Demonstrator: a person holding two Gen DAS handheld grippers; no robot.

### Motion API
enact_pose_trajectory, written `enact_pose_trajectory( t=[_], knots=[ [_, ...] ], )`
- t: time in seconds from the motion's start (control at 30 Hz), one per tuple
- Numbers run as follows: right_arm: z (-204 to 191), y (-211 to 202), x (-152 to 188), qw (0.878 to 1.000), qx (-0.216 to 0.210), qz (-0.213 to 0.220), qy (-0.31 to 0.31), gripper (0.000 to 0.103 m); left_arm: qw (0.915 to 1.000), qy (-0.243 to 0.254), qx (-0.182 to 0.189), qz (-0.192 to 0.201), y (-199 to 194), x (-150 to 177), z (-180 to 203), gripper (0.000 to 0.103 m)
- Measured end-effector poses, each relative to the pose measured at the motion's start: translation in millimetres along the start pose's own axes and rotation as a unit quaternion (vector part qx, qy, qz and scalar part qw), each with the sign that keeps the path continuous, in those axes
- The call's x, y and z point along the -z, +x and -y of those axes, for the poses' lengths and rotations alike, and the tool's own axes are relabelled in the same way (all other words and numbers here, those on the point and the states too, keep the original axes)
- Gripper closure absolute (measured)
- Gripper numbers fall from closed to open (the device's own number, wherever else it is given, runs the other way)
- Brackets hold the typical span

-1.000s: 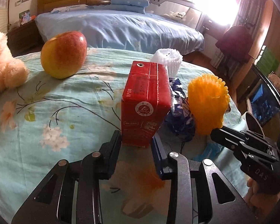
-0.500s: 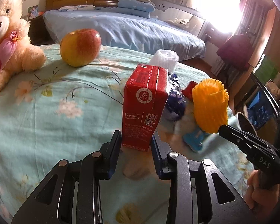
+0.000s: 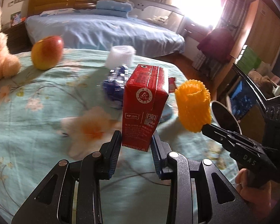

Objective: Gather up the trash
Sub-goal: 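Carry the juice carton and yellow foam net over the black bin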

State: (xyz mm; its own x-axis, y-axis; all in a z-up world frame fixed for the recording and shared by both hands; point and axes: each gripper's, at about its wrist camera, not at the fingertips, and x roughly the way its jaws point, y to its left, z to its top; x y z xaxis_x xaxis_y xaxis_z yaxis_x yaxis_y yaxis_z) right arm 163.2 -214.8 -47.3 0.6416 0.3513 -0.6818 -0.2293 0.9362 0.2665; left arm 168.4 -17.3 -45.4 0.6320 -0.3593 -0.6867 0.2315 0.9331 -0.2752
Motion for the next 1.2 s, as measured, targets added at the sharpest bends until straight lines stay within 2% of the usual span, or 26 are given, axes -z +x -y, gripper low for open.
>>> enact_pose_trajectory(
  t=[0.57,1.2],
  knots=[
    [61.4,-49.1,17.9,0.997,0.050,0.030,0.053,0.091,0.9965,0.058,0.054,-0.025,29.8,1.0,92.1,0.073],
    [127.9,-87.6,36.5,0.988,0.103,0.046,0.106,0.091,0.9879,0.120,0.087,-0.047,56.1,3.2,166.2,0.073]
  ],
)
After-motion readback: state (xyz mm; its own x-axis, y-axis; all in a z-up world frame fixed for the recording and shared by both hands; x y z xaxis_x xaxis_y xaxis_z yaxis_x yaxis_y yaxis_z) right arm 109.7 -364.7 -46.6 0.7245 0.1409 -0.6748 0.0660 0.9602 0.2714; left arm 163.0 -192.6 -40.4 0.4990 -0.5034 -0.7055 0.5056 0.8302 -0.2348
